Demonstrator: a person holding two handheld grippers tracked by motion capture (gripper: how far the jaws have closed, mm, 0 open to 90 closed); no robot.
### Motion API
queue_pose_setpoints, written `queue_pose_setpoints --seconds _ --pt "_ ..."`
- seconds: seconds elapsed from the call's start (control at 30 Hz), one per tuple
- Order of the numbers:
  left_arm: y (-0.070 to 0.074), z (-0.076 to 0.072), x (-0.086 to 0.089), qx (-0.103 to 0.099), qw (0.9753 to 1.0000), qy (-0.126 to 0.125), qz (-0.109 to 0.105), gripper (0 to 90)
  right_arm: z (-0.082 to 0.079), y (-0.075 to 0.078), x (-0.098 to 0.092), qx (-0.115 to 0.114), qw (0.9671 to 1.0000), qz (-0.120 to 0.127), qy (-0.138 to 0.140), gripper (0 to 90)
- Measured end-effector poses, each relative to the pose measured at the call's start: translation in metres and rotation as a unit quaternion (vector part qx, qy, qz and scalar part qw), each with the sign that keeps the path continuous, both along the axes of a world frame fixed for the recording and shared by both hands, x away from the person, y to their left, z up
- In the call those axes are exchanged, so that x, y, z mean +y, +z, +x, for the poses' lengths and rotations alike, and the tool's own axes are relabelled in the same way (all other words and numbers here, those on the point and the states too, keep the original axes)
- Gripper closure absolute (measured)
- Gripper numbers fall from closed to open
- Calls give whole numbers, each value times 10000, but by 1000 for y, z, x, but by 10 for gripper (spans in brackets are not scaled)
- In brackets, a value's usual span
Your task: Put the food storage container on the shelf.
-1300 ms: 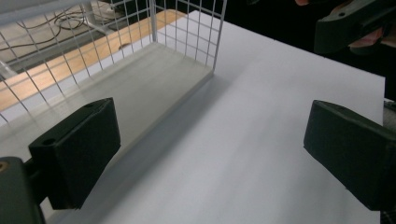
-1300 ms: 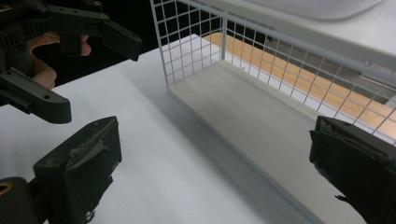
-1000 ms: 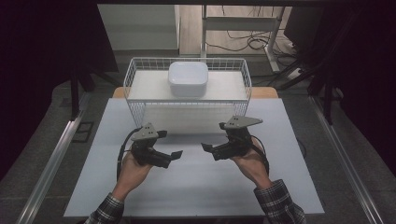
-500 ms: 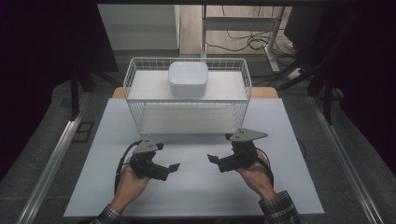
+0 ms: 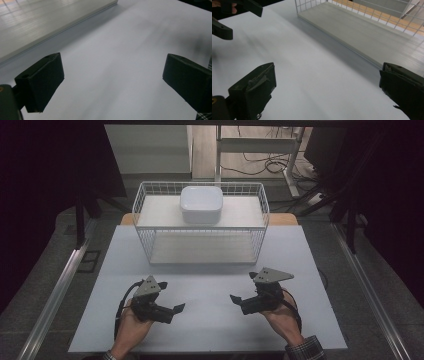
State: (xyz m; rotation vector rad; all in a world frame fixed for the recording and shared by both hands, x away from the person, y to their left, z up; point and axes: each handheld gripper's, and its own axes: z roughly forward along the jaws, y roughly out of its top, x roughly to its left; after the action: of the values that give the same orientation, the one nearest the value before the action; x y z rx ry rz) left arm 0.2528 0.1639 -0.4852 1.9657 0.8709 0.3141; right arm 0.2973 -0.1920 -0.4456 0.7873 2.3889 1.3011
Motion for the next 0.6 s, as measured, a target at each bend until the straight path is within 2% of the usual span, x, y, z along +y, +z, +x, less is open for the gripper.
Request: queue_pose_setpoints --seconds 0.47,0.6 --pt "-14 -21 25 48 9993 346 109 32 -14 -11 -25 27 9997 12 -250 10" --pt "-20 -29 33 89 9987 467 207 31 -19 -19 -34 102 9994 1 -336 10"
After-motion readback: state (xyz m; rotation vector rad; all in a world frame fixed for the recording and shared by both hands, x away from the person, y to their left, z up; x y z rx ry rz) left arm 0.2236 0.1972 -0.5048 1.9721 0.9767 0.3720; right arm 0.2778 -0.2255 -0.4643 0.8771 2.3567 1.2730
